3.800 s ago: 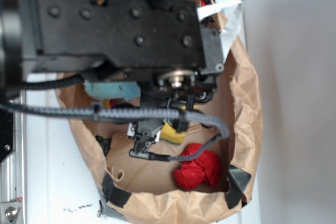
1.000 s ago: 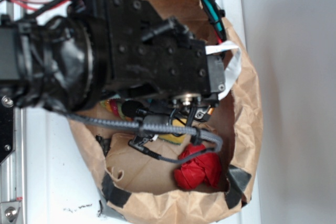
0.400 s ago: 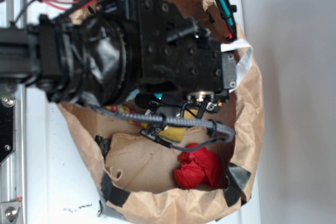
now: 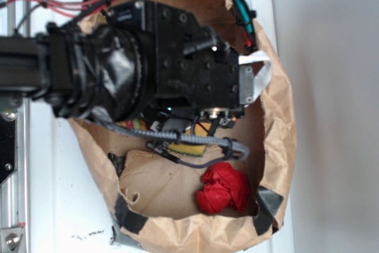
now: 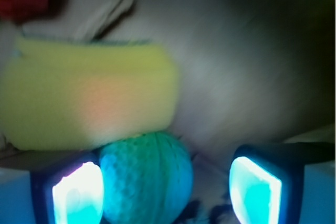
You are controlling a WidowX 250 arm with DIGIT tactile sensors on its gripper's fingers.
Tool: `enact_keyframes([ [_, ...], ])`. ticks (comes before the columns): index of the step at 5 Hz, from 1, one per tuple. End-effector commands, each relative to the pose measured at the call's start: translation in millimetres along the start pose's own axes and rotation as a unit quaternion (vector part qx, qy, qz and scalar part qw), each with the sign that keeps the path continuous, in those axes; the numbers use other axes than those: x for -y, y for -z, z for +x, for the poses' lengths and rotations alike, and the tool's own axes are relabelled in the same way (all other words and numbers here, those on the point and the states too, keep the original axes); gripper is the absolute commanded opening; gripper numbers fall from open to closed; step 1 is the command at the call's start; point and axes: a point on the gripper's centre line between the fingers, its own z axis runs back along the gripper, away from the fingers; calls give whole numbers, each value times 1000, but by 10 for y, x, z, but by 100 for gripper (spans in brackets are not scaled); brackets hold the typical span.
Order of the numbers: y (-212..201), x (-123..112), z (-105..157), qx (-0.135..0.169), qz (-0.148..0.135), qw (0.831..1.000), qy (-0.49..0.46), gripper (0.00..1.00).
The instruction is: Grab the green ball.
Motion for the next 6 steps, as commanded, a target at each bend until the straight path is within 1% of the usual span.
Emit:
enact_keyframes([
  [1,-121,106,-161,1,-6,1000,21,100],
  [3,-188,130,-125,12,-10,1000,23,100],
  [4,-203,111,-79,15,-17,1000,18,100],
  [5,-284,130,-35,25,-23,999,16,100],
  [6,-328,125,12,35,-22,999,15,100],
])
